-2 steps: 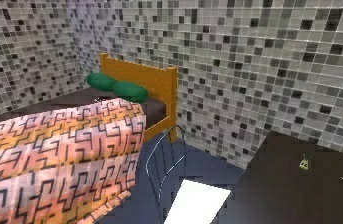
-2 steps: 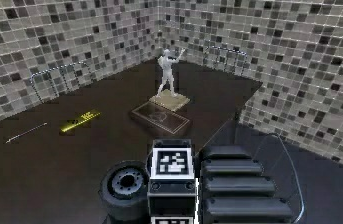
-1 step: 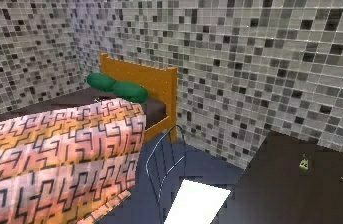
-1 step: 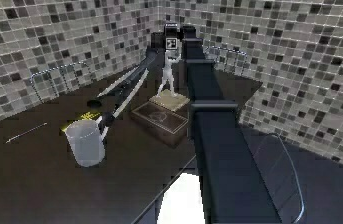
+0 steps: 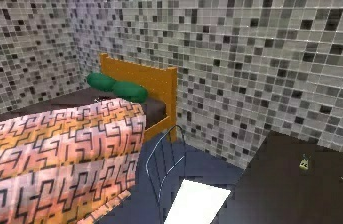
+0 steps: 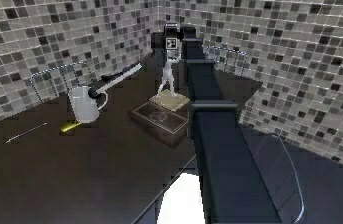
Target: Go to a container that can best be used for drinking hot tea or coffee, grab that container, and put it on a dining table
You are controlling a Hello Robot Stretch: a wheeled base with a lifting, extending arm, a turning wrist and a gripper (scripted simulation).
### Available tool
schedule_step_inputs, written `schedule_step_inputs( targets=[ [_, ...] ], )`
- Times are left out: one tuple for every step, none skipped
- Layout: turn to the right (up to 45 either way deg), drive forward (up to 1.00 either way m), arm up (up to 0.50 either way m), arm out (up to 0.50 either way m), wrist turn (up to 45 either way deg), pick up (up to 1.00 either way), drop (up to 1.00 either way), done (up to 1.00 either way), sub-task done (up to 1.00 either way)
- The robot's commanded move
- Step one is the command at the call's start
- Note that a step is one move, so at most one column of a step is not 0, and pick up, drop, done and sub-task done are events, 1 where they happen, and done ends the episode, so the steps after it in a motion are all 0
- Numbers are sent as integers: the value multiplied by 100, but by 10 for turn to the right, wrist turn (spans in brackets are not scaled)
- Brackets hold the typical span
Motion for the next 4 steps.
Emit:
schedule_step_inputs(
  targets=[
    [0, 0, 0, 0, 390, 0, 0, 0, 0],
    [0, 0, -32, 0, 0, 0, 0, 0, 0],
    [0, 0, 0, 0, 0, 0, 100, 0, 0],
    [0, 0, 0, -10, 0, 0, 0, 0, 0]
  ],
)
